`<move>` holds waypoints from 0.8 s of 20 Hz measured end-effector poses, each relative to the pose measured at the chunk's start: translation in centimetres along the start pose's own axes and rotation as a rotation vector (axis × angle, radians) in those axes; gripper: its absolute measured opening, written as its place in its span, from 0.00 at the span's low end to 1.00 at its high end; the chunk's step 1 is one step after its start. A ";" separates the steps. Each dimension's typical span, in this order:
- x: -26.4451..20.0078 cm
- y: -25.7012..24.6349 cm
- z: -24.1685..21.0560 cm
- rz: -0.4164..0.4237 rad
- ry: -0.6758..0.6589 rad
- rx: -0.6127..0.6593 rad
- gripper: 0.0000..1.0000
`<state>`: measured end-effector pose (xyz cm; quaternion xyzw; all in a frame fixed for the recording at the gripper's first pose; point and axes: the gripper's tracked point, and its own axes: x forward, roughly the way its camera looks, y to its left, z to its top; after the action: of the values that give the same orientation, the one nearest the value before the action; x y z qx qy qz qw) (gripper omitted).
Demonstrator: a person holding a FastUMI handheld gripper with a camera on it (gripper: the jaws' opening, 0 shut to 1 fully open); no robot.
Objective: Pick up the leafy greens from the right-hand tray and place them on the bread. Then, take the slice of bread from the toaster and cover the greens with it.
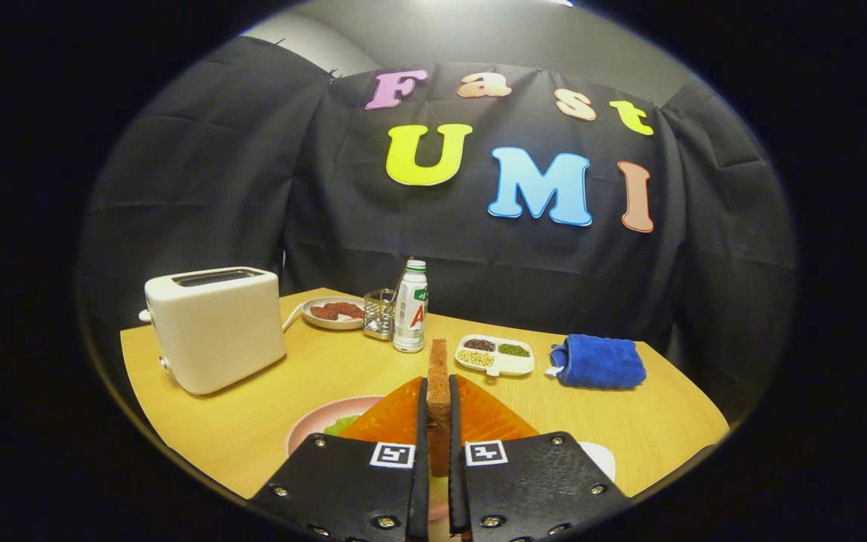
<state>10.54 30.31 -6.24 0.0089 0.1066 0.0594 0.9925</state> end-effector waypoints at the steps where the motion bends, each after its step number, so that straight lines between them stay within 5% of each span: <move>1: 0.0 0.6 -0.9 0.013 0.017 -0.006 0.10; 16: -0.1 8.1 -5.7 0.264 0.212 0.179 0.10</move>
<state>8.24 38.38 -11.55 0.1047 0.2135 0.1798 0.9545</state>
